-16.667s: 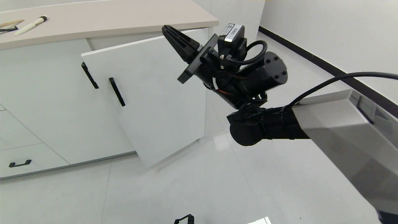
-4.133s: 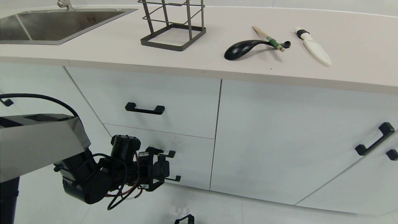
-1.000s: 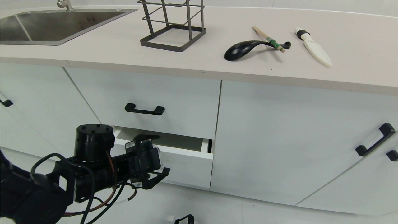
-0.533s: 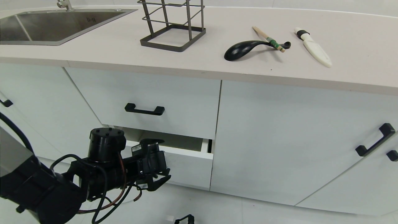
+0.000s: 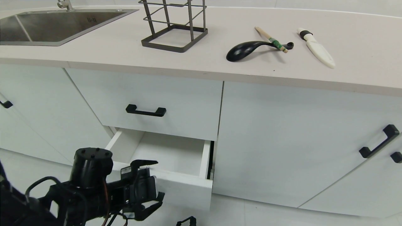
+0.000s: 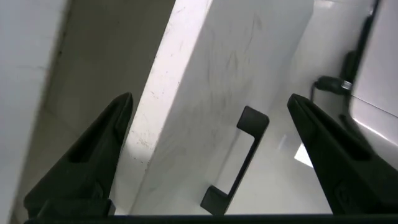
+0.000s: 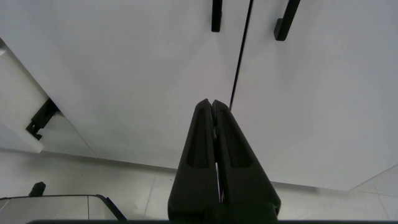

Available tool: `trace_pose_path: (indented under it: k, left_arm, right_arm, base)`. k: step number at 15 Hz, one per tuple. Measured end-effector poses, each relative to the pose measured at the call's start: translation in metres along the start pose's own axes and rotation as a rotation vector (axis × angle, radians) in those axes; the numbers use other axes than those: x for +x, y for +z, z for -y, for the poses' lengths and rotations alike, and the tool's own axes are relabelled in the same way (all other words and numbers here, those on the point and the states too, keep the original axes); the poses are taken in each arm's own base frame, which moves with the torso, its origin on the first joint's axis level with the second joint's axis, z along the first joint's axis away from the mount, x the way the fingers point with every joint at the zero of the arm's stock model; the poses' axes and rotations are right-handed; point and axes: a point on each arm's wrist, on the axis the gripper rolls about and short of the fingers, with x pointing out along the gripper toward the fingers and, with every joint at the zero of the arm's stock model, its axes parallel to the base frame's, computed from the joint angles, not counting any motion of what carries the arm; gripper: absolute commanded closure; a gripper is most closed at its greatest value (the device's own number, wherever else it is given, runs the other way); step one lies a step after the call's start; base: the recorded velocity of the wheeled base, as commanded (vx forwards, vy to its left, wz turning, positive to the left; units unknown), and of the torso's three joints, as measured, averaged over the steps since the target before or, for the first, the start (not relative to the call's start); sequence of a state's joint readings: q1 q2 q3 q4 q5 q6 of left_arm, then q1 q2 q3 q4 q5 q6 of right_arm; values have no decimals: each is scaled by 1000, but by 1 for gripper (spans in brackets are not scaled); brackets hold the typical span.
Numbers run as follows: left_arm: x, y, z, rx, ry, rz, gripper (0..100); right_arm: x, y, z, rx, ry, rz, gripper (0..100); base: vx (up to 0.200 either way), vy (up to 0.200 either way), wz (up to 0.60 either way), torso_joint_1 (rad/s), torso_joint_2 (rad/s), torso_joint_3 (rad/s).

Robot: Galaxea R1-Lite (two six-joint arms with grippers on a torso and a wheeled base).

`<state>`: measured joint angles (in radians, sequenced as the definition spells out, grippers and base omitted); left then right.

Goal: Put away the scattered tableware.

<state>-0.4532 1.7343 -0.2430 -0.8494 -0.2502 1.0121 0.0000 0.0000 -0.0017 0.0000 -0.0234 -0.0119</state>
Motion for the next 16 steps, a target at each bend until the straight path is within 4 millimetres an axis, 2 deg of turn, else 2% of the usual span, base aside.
trace_pose_path:
  k: [3,6,16]
  left_arm:
    - [-35,-4,28,-1,-36,-8,0]
    - [-56,-3,41,12,-33,9,0]
    - [-68,0,45,29,-10,51,0]
  right_arm:
    - [0,0,0,0,0,0,100]
    - [0,0,0,0,0,0,100]
    - [0,0,0,0,0,0,100]
  base:
    - [0,0,0,0,0,0]
    - [0,0,0,0,0,0]
    - [0,0,0,0,0,0]
